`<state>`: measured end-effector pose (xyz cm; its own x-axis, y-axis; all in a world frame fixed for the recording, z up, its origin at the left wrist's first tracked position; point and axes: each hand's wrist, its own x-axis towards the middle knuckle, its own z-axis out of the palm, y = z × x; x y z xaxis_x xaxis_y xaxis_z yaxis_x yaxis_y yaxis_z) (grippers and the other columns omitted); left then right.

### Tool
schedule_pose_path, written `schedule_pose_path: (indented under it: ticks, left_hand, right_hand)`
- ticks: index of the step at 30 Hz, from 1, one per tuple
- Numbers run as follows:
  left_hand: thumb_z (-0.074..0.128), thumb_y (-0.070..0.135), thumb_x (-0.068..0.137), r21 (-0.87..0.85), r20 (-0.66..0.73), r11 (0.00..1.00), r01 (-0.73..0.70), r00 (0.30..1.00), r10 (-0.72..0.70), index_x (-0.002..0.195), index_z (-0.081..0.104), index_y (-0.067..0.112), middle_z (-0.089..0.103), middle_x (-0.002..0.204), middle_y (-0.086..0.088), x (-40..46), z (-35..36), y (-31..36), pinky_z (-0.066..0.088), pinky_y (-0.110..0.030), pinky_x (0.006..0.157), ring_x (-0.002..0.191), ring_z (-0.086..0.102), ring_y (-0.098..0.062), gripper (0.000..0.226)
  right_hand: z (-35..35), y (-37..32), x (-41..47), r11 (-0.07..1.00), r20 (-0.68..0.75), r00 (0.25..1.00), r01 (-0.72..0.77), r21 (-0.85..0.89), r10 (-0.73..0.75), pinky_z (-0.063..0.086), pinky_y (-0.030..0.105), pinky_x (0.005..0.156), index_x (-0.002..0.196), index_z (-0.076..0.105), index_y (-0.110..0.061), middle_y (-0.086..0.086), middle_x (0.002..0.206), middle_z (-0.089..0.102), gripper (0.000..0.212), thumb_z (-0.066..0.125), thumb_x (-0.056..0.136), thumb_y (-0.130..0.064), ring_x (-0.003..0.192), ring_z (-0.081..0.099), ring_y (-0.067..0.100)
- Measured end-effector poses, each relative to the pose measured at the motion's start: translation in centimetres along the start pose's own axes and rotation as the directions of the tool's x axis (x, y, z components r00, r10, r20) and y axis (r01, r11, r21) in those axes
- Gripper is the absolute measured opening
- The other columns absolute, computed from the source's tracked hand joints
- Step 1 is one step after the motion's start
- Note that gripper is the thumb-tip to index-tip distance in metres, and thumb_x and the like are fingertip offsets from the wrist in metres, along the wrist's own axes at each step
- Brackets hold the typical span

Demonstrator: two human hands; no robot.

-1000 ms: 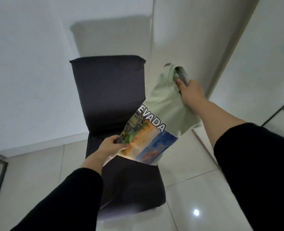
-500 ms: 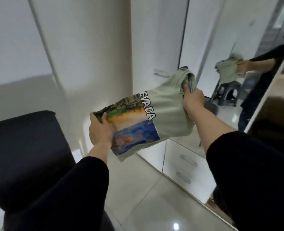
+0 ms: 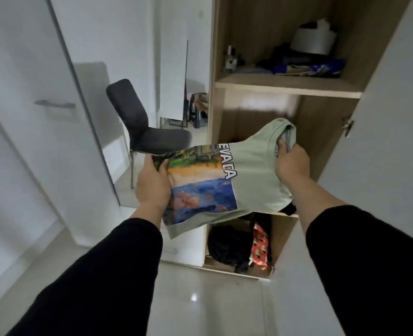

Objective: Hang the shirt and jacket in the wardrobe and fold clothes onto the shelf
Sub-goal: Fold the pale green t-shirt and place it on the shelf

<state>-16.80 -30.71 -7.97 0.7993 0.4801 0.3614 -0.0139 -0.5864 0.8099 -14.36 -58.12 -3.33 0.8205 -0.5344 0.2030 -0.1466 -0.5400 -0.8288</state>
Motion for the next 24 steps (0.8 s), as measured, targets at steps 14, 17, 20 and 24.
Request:
schedule_pose_path:
  ticks: [14, 17, 20, 24]
  left_hand:
    - [0.044, 0.039, 0.098, 0.110, 0.367, 0.979, -0.169, 0.923, 0.117, 0.118, 0.049, 0.011, 0.065, 0.107, -0.016, 5.1, 23.3, 2.3, 0.038, -0.035, 0.067, 0.097, 0.060, -0.038, 0.035]
    - [0.043, 0.039, 0.099, 0.196, 0.395, 0.969, -0.148, 0.917, 0.060, 0.120, 0.048, 0.009, 0.064, 0.109, -0.019, 6.3, 27.8, 1.3, 0.040, -0.037, 0.069, 0.099, 0.060, -0.040, 0.038]
    - [0.041, 0.038, 0.099, 0.261, 0.431, 0.949, -0.177, 0.901, 0.049, 0.122, 0.046, 0.007, 0.062, 0.110, -0.021, 7.3, 32.7, -0.7, 0.041, -0.037, 0.068, 0.099, 0.060, -0.041, 0.039]
    - [0.044, 0.035, 0.099, 0.286, 0.420, 0.944, -0.165, 0.907, 0.031, 0.120, 0.047, 0.005, 0.062, 0.110, -0.024, 8.7, 39.1, -4.2, 0.043, -0.039, 0.070, 0.101, 0.059, -0.042, 0.036]
  right_hand:
    - [1.0, 14.2, 12.0, 0.901, -0.236, 0.943, -0.304, -0.311, 0.236, 0.040, 0.036, 0.076, 0.107, 0.056, -0.003, 0.021, 0.110, 0.062, 0.050, 0.029, 0.101, -0.045, 0.102, 0.058, 0.038]
    - [3.4, 16.5, 14.6, 0.869, -0.231, 0.938, -0.331, -0.368, 0.260, 0.042, 0.037, 0.075, 0.110, 0.058, -0.003, 0.021, 0.109, 0.063, 0.052, 0.028, 0.102, -0.046, 0.102, 0.060, 0.038]
    - [7.0, 19.1, 17.5, 0.835, -0.193, 0.944, -0.327, -0.443, 0.268, 0.039, 0.034, 0.070, 0.109, 0.058, -0.002, 0.020, 0.109, 0.064, 0.054, 0.027, 0.102, -0.046, 0.101, 0.061, 0.037]
    - [12.0, 22.9, 21.6, 0.830, -0.147, 0.955, -0.298, -0.471, 0.258, 0.038, 0.033, 0.071, 0.114, 0.057, -0.005, 0.018, 0.114, 0.063, 0.050, 0.028, 0.102, -0.044, 0.104, 0.061, 0.035]
